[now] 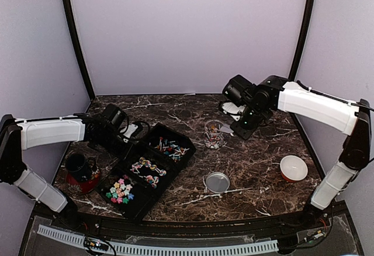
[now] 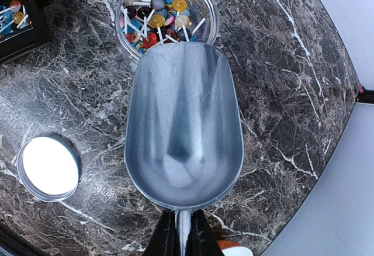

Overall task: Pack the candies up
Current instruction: Place the fake candies in the packing box.

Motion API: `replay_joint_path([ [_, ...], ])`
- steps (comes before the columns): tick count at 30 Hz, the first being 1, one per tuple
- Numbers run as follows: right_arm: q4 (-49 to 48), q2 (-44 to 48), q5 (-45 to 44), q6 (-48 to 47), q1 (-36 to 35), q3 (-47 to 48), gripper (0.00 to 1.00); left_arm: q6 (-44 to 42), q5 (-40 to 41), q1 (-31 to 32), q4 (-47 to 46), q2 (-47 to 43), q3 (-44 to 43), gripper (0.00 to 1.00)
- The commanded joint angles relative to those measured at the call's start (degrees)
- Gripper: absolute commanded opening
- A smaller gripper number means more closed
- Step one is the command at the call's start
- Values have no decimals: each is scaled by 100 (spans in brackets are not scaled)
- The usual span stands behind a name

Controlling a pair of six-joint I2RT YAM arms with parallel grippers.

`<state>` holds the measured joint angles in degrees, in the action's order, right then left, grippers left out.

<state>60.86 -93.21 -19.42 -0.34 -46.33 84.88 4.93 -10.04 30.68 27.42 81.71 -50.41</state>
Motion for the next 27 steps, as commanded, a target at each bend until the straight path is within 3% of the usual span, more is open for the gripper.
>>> replay_joint_path([
  [1, 214, 1, -192, 26, 38, 376, 0, 122, -333, -19, -303, -316, -180, 0],
  [14, 158, -273, 370, -318, -877, 1145, 0, 134, -563, -28, -273, -152, -199, 0],
  [20, -222, -371, 354, -177, -1019, 1421, 0, 280, -1261, -187, -508, -50, -65, 0],
  [27, -1183, 138, 809, 61, -1025, 1209, 0, 776, -2716, -649, -1015, 316, 177, 0],
])
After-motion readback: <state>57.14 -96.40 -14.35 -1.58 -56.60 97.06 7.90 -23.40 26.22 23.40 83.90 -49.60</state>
